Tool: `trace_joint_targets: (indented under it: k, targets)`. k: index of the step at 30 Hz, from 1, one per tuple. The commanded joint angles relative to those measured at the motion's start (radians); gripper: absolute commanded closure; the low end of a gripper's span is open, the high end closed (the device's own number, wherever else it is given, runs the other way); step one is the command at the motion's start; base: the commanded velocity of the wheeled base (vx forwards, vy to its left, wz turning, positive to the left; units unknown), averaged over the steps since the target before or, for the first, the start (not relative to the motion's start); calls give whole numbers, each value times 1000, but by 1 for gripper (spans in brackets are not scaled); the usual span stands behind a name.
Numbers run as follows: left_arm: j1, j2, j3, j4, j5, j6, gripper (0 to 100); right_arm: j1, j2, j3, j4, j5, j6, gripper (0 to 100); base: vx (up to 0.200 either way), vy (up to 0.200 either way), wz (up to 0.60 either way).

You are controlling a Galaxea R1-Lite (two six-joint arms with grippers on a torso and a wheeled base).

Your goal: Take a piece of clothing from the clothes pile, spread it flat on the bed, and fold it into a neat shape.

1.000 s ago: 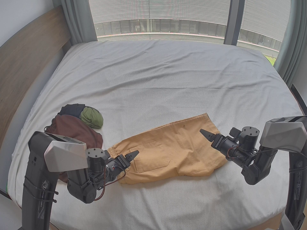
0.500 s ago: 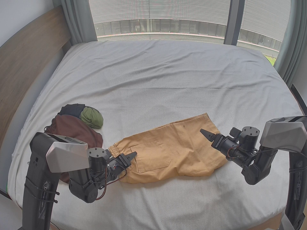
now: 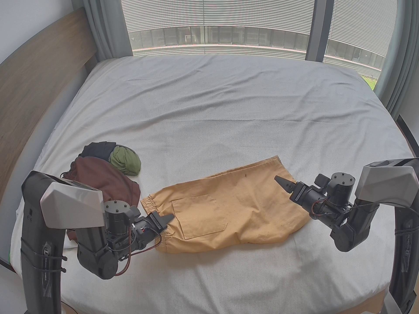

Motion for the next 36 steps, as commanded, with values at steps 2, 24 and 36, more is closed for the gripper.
trace_joint_targets:
  k: [2,24,36]
  targets:
    - [39,-67,65,3,-49,3,100,-4,11,-1,-1,1,0,0,0,0,0]
    - [320,-182,240,3,-249,141,100,18,26,6,-1,-2,2,0,0,0,0]
    - [366,-208,259,3,-281,166,100,21,26,9,-1,-3,3,0,0,0,0]
